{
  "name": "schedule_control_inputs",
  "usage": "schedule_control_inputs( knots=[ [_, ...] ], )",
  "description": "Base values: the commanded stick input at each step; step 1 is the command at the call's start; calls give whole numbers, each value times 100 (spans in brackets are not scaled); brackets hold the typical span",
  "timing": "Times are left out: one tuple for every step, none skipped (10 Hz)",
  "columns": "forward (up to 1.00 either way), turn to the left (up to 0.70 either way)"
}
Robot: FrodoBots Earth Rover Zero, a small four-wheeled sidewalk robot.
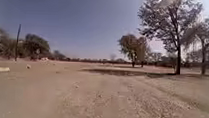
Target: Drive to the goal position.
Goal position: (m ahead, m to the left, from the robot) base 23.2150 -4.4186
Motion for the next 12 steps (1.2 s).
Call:
schedule_control_inputs(
  knots=[
    [100, 0],
    [100, 0],
    [100, 0],
    [100, 0],
    [100, 0],
    [100, 0],
    [100, 0],
    [100, 0],
    [100, 0],
    [100, 0],
    [100, 0],
    [100, 0]
  ],
)
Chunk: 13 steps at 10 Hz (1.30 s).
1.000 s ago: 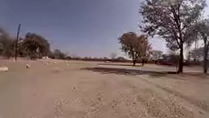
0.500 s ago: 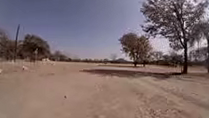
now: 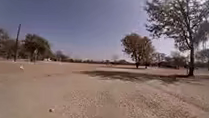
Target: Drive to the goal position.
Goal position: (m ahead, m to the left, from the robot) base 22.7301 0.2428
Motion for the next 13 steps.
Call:
schedule_control_inputs(
  knots=[
    [100, 0],
    [100, -1],
    [100, -26],
    [100, -40],
    [100, -40],
    [100, -40],
    [100, -27],
    [100, -5],
    [100, 0],
    [100, 0],
    [100, 0],
    [100, 0],
    [100, 0]
  ],
)
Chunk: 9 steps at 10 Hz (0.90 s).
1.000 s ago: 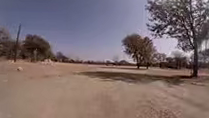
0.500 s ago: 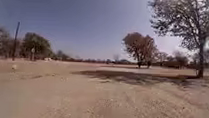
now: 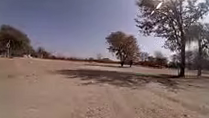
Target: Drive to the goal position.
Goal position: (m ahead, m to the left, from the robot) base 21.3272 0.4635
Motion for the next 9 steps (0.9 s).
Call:
schedule_control_inputs(
  knots=[
    [100, 0],
    [100, 0],
    [100, 0],
    [100, 0],
    [100, 0],
    [100, 0],
    [100, 0],
    [100, 0],
    [100, 0]
  ],
)
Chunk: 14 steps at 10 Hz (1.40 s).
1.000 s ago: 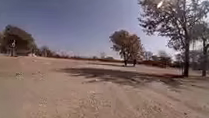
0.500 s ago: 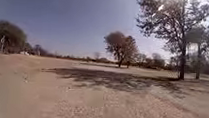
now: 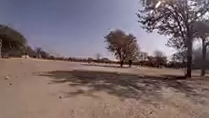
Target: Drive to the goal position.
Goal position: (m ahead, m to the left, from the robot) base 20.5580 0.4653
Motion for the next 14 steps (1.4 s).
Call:
schedule_control_inputs(
  knots=[
    [100, 0],
    [100, 0],
    [100, 0],
    [100, 0],
    [100, 0],
    [100, 0],
    [100, 0],
    [100, 0],
    [100, 0],
    [100, 0],
    [100, 0],
    [100, 0],
    [100, 0],
    [100, 0]
  ],
)
